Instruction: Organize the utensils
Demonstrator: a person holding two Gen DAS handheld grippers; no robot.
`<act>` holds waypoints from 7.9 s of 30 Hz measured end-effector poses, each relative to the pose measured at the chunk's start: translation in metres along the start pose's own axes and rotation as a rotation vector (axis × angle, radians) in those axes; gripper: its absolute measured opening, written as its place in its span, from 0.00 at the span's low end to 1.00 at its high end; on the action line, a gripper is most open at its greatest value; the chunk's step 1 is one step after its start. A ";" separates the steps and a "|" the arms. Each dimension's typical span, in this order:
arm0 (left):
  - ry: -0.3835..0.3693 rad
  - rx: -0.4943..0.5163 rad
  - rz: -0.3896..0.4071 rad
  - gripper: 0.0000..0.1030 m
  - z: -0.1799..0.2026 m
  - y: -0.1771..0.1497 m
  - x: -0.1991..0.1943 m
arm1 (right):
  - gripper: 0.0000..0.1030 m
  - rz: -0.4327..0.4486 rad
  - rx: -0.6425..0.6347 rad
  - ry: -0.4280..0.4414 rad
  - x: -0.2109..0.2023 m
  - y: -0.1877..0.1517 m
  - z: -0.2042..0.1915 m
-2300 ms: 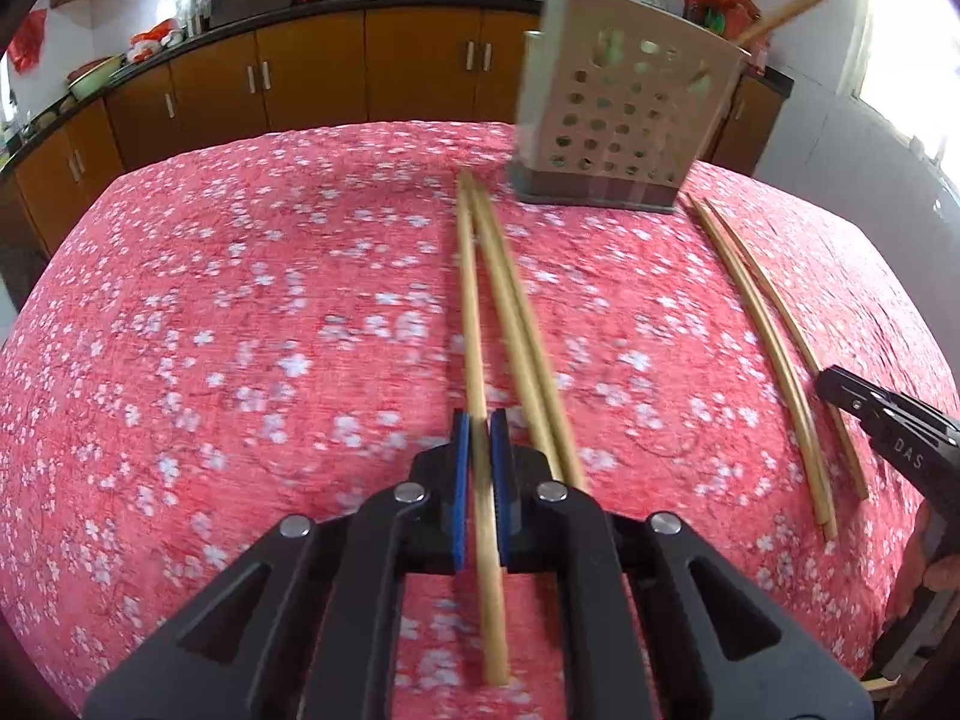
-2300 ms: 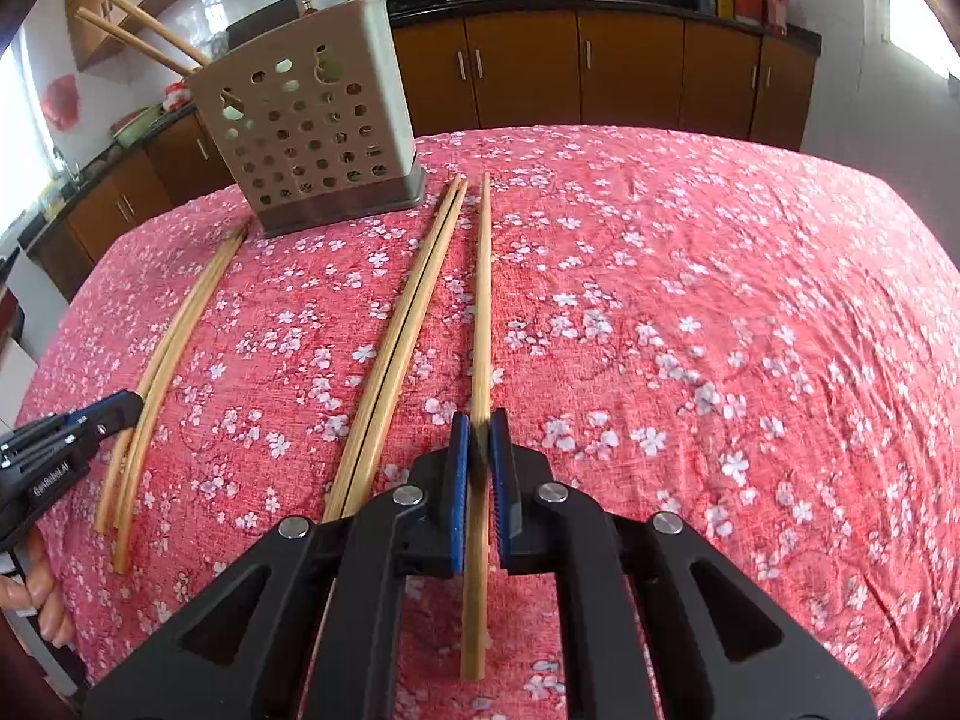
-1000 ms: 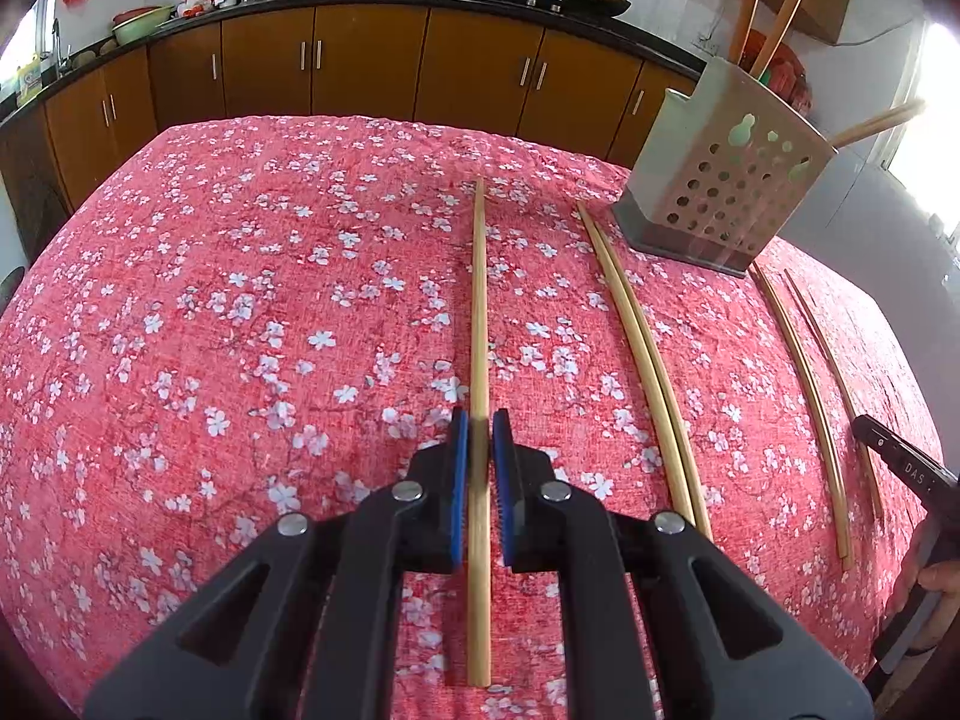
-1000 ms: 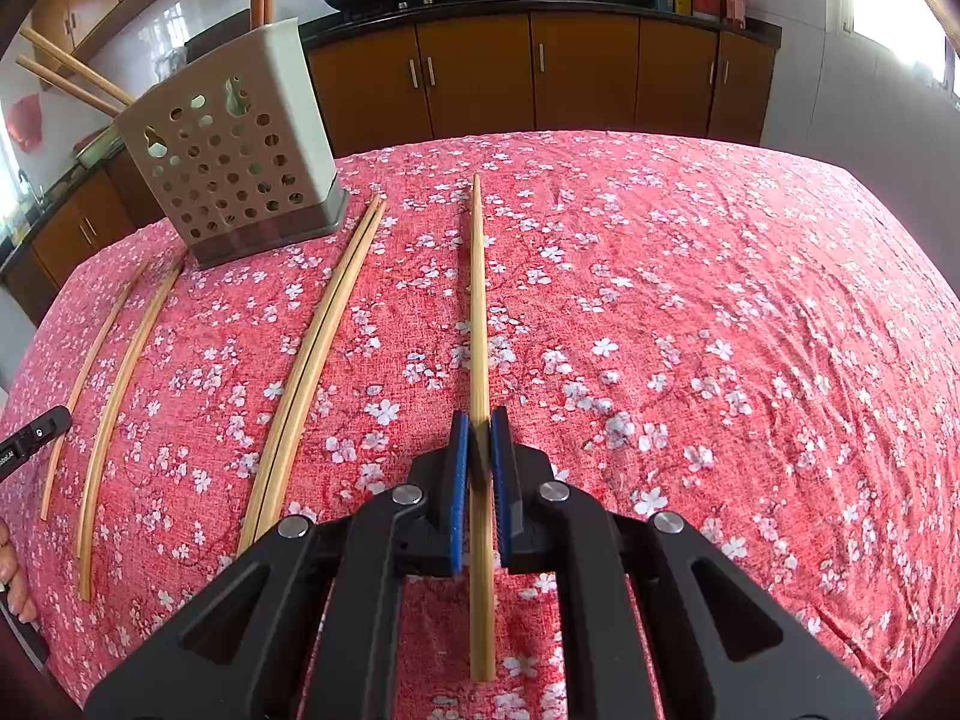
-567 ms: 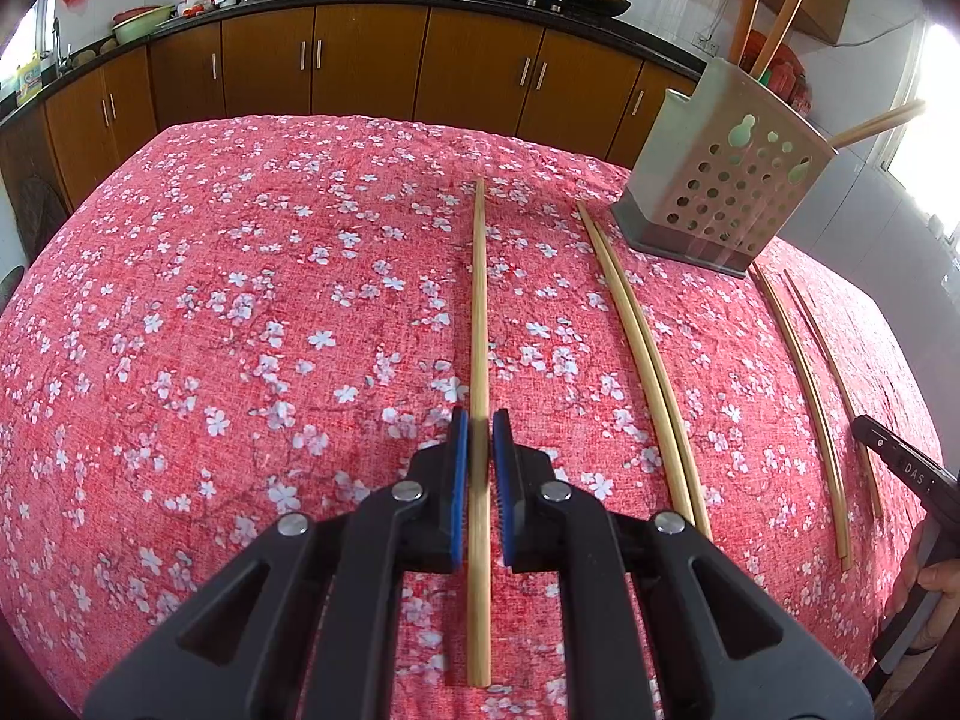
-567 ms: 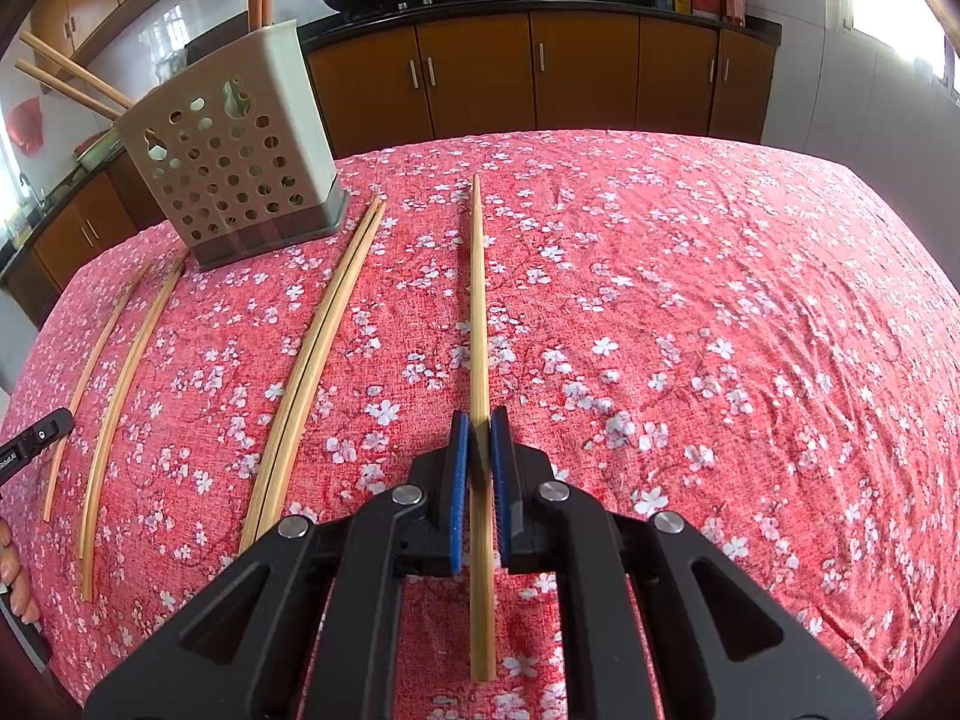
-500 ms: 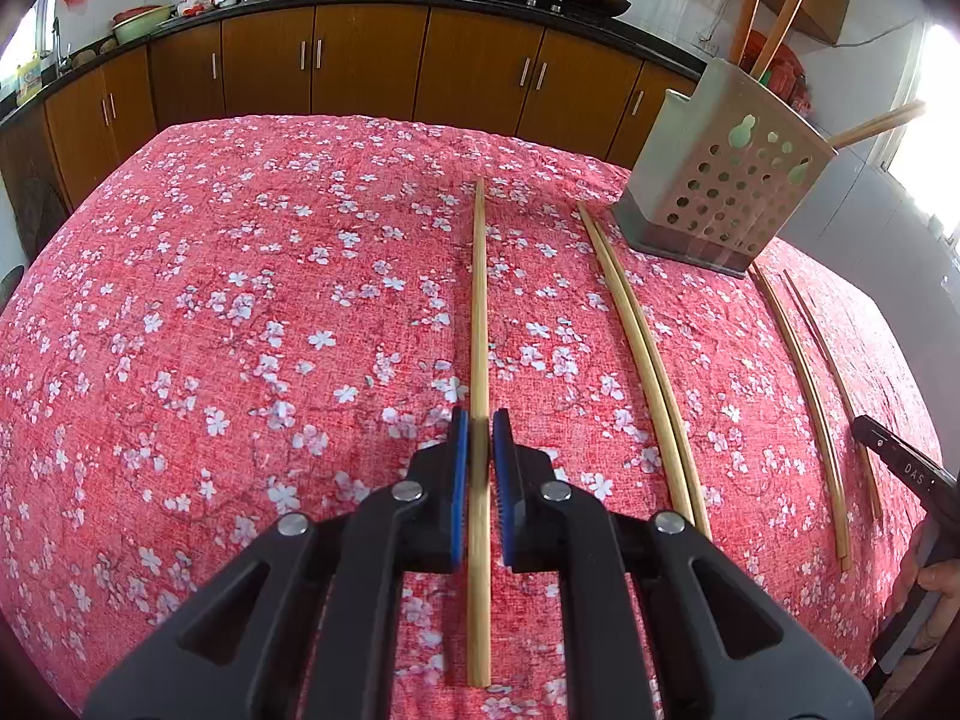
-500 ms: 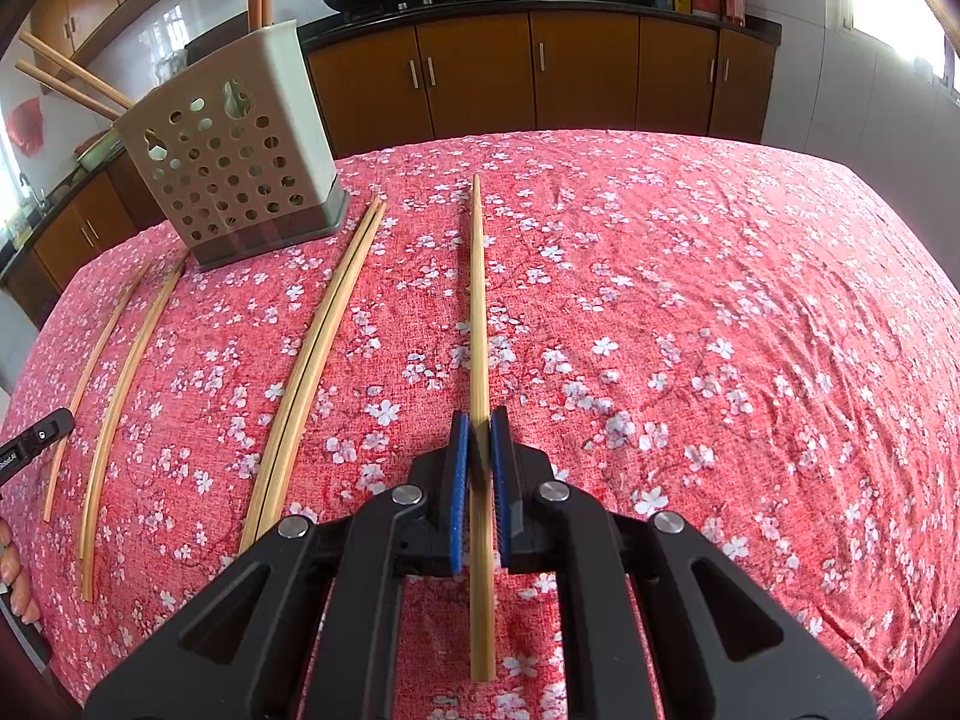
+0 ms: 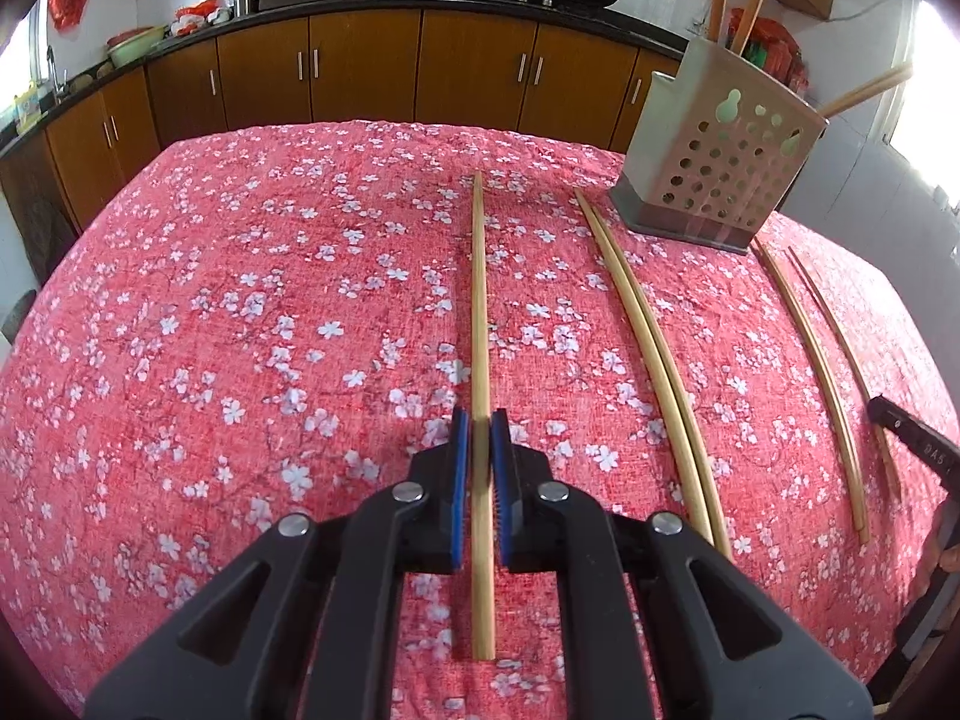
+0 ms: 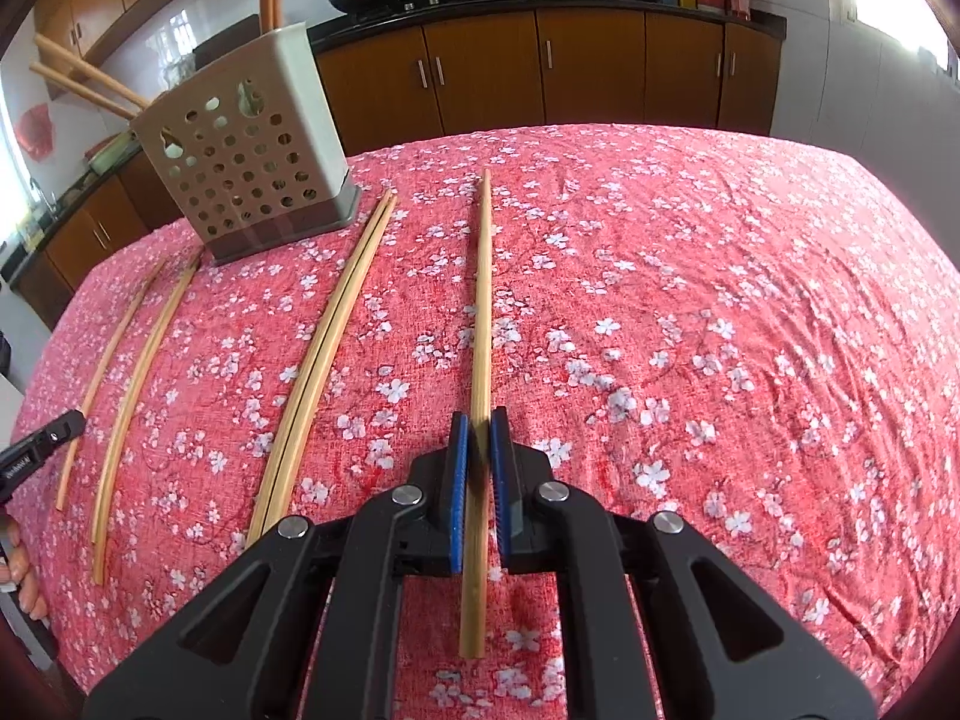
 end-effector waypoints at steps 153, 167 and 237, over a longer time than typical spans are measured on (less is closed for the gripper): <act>0.014 0.048 -0.030 0.08 0.015 0.010 0.016 | 0.08 0.002 0.001 -0.028 0.010 0.007 -0.007; -0.013 0.051 -0.005 0.11 0.009 0.010 0.012 | 0.08 0.007 -0.018 -0.056 0.010 0.008 -0.002; -0.050 0.008 -0.004 0.12 0.005 0.009 0.010 | 0.09 0.008 -0.015 -0.059 0.009 0.007 -0.002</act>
Point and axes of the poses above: each gripper's, at about its wrist camera, not at the fingertips, and x roughly the way its jaws point, z to its right, y to its top, the point moved 10 cm from there along x, roughly the way its jaws point, and after that the axes turned 6 degrees about -z, right-handed, at the moved point
